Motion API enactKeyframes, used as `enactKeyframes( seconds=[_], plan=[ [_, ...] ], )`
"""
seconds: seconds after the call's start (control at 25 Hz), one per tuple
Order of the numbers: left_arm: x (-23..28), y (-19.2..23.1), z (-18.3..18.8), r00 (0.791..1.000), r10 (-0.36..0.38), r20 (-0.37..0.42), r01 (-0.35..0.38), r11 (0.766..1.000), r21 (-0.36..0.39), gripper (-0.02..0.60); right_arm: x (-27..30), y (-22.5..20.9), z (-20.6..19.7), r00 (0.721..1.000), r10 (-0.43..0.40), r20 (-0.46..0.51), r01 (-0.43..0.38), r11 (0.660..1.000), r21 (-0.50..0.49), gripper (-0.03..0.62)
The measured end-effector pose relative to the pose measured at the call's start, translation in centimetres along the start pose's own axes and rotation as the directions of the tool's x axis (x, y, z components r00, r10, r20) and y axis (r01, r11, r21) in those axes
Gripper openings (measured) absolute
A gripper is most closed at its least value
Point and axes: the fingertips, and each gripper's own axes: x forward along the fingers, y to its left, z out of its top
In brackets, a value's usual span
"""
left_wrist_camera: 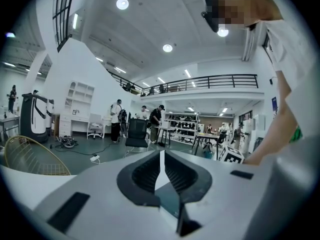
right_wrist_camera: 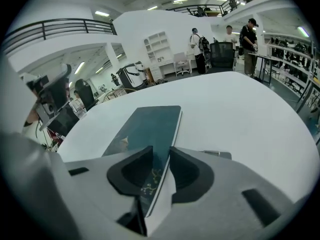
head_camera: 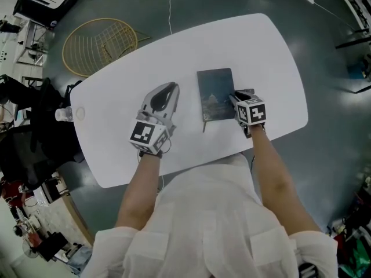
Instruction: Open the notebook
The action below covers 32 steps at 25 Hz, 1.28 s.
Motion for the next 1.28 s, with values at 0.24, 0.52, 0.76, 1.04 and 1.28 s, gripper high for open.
enactKeyframes(
  seconds=[0.24,0.52,0.76,1.04,1.28],
  plan=[
    [-0.2,0.3,-0.8,1.000,0.002,0.004,-0.002,1.000,-0.001,0.029,-0.1,0.0,-0.3,1.000,0.002,-0.020,-0.002,1.000,0.016,0.101],
    [-0.6,0.6,-0.9,1.000,0.011,0.015,-0.011,1.000,-0.002,0.029,-0.5,0.3,0.3,1.000,-0.020,-0.004,0.020,1.000,-0.009,0.097],
    [-0.8,0.7,-0.6,1.000,0.011,0.019,-0.011,1.000,-0.002,0.029,-1.4,0.8,1.1,0.999,-0.028,0.021,0.028,1.000,-0.008,0.100],
    [-1.4,0.4,0.1,1.000,0.013,0.029,-0.013,1.000,-0.001,0.029,-3.1,1.6,2.1,0.997,-0.033,0.063,0.033,0.999,-0.004,0.100],
    [-1.9,0.6,0.2,0.999,0.014,0.036,-0.014,1.000,-0.003,0.029,-3.7,2.4,2.6,0.996,-0.037,0.087,0.038,0.999,-0.008,0.098]
  ],
)
